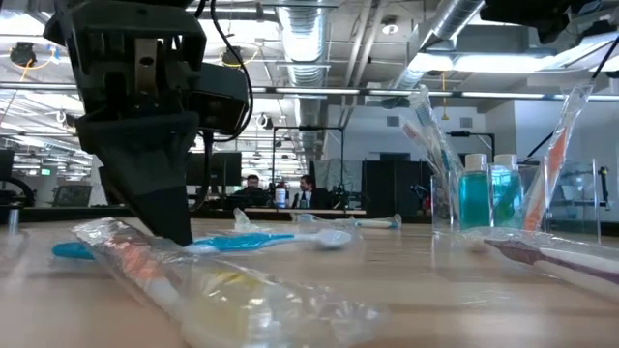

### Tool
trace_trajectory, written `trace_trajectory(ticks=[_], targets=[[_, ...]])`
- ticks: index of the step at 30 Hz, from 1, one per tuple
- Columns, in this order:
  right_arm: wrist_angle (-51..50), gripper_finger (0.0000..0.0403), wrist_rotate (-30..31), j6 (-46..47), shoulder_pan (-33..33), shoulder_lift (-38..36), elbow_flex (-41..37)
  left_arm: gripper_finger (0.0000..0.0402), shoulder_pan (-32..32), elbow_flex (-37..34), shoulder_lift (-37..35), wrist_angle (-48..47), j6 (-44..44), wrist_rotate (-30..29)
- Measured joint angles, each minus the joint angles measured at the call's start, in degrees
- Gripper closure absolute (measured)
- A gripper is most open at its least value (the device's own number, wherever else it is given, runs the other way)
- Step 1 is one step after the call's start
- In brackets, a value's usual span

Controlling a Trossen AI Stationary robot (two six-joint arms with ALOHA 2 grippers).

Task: Pick & Place toothbrushing station
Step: Put the bottom blue toothbrush into the transparent organizer

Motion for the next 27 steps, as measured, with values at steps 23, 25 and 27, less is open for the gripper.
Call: trace_trajectory(ticks=[23,25,27], targets=[[0.8,0.0282,0.0,0.2,0.0,0.0,0.0,0.0397,0.4,0.0,-15.7,0.5,19.1,-28.5],[1.4,0.0282,0.0,0.2,0.0,0.0,0.0,0.0398,0.7,0.0,-17.1,0.5,21.2,-30.2],[1.4,0.028,0.0,0.2,0.0,0.0,0.0,0.04,1.0,0.0,-18.4,1.1,23.4,-31.9]])
